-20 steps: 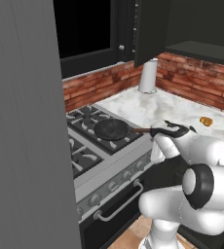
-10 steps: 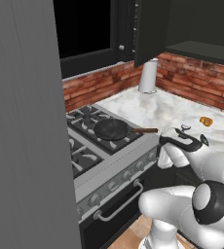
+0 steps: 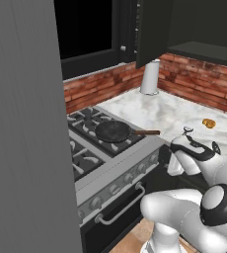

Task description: Pick the pan from the cabinet and place it on the stove. Then turn on the stove burner for the pan.

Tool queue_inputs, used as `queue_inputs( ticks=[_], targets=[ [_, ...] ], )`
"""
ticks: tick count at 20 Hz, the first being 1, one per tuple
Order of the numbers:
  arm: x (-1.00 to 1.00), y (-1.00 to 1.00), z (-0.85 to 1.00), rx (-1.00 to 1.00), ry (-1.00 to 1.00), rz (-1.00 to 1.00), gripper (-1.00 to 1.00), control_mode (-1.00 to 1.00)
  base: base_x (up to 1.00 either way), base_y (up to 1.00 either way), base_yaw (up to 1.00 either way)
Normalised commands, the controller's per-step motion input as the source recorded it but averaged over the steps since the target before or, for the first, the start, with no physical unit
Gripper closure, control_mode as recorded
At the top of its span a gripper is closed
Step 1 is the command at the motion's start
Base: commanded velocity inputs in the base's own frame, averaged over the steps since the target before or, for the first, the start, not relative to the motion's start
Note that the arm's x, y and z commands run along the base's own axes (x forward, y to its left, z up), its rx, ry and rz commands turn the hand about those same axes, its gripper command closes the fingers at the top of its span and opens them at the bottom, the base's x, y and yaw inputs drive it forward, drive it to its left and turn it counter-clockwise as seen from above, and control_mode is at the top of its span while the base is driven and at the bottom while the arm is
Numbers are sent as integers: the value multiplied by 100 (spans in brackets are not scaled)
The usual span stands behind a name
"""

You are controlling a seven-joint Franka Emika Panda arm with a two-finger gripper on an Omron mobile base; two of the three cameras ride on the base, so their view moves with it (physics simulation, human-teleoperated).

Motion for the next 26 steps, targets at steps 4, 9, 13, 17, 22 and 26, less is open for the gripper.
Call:
queue_inputs(
  ticks=[4, 9, 13, 17, 22, 26],
  targets=[
    [1, -10, -27, 0, 0, 0, -100, -100, 0, 0, 0],
    [12, -7, -25, 2, 0, -1, -100, -100, 0, 0, 0],
    [17, -5, -21, 4, 0, -3, -100, -100, 0, 0, 0],
    [24, -3, -19, 5, 0, -5, -100, -100, 0, 0, 0],
    [30, -10, -21, 7, 2, -6, -100, -100, 0, 0, 0],
    [21, -9, -28, 6, 0, -5, -100, -100, 0, 0, 0]
  ],
)
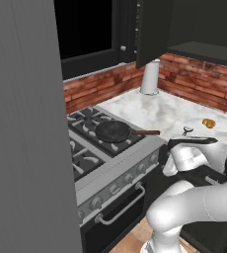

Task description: Pick the pan from the cabinet and place it on the stove. Then turn on the stove burner for the pan.

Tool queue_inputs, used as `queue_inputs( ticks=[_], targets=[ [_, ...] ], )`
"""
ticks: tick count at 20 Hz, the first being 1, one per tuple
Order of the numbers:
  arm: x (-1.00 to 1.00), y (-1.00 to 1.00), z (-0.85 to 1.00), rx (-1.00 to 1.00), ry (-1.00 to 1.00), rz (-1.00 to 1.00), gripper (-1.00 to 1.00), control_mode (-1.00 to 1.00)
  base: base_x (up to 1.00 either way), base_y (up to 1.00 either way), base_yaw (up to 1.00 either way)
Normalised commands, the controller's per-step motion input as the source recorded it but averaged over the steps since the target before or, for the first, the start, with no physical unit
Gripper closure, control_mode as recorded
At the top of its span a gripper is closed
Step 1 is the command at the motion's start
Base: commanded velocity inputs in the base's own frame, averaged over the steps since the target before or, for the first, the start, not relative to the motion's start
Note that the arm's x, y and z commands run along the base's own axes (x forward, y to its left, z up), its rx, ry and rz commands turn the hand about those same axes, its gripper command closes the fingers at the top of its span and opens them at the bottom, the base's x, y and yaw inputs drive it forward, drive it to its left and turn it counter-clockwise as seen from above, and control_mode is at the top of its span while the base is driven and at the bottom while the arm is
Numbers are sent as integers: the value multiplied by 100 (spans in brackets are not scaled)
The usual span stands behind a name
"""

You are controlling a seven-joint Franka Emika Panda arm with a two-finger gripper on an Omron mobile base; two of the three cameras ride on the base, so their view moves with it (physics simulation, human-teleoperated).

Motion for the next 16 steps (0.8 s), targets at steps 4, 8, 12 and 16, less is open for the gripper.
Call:
queue_inputs(
  ticks=[4, 8, 12, 16],
  targets=[
    [13, -2, -33, 2, 0, -5, -100, -100, 0, 0, 0],
    [10, 0, -19, 1, -3, -1, -100, -100, 0, 0, 0],
    [9, -3, -7, 0, -1, 0, -100, -100, 0, 0, 0],
    [0, -1, -2, 0, 0, -3, -100, -100, 0, 0, 0]
  ],
)
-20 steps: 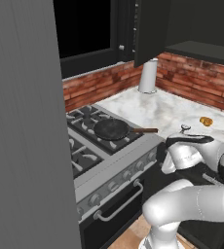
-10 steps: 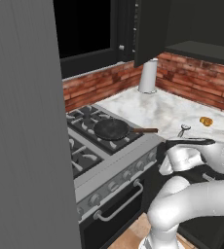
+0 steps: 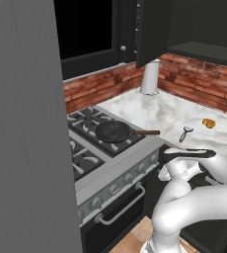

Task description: Pick the pan from the cabinet and place it on the stove. Then turn on the stove burner for the pan.

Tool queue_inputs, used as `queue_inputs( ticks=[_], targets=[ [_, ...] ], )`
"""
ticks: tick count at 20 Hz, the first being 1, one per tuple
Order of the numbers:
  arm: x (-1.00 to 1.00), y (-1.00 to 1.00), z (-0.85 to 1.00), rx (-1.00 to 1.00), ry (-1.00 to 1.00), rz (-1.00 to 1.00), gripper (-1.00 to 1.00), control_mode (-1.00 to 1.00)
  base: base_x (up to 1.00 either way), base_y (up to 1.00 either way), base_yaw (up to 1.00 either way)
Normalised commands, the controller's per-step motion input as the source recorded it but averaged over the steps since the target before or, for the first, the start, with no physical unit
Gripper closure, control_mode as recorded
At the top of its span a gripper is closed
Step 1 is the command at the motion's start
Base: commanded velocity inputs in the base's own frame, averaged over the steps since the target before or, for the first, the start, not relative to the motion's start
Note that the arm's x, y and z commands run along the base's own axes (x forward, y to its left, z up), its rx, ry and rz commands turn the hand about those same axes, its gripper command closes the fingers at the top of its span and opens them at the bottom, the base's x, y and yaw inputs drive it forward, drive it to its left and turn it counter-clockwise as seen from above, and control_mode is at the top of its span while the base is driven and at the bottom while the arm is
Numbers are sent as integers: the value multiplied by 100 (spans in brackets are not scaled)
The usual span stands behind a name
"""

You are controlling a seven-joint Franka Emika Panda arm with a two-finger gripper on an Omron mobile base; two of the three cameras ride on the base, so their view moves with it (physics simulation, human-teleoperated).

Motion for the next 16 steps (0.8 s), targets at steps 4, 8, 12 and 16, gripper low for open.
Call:
queue_inputs(
  ticks=[4, 8, 12, 16],
  targets=[
    [1, -16, 0, 2, 0, -4, -100, -100, 0, 0, 0],
    [0, -26, 0, 2, 0, -6, -100, -100, 0, 0, 0],
    [4, -8, 0, 0, 0, -4, -100, -100, 0, 0, 0],
    [16, -4, 0, 0, 0, -1, -100, -100, 0, 0, 0]
  ],
)
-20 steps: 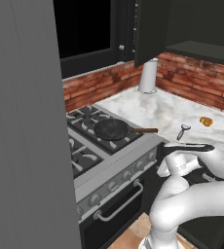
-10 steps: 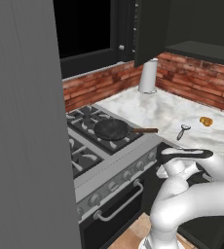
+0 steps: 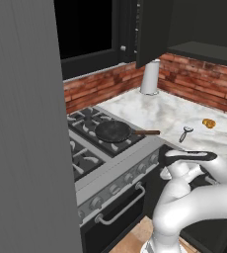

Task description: Pick the pan from the cabinet and place it on the stove. Then turn on the stove burner for the pan.

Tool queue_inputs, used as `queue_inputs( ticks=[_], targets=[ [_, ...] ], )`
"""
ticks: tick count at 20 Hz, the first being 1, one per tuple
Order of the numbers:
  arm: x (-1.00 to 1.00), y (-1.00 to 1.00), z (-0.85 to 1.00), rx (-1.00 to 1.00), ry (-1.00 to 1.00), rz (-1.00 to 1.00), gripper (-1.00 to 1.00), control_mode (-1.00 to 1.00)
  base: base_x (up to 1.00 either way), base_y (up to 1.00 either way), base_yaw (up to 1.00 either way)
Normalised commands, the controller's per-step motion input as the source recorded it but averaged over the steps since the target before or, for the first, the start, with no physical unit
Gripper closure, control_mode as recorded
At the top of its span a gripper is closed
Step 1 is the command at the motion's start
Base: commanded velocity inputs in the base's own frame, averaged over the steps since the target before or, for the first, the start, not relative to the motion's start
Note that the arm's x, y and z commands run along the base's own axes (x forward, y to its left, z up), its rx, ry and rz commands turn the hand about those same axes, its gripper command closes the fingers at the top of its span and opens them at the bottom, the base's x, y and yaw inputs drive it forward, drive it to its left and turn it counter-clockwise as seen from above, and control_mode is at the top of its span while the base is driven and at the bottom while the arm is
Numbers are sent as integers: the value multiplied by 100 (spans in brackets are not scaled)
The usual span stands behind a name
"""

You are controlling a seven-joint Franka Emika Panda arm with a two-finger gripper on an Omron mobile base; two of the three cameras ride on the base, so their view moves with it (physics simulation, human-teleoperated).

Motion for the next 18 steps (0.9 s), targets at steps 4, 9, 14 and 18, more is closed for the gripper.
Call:
queue_inputs(
  ticks=[4, 9, 14, 18],
  targets=[
    [15, -2, 1, 3, 0, 0, -100, -100, 0, 0, 0],
    [6, 0, 0, 6, -2, 0, -100, -100, 0, 0, 0],
    [15, 0, 0, 7, -3, 0, -100, -100, 0, 0, 0],
    [15, 1, -4, 4, -2, 0, -100, -100, 0, 0, 0]
  ],
)
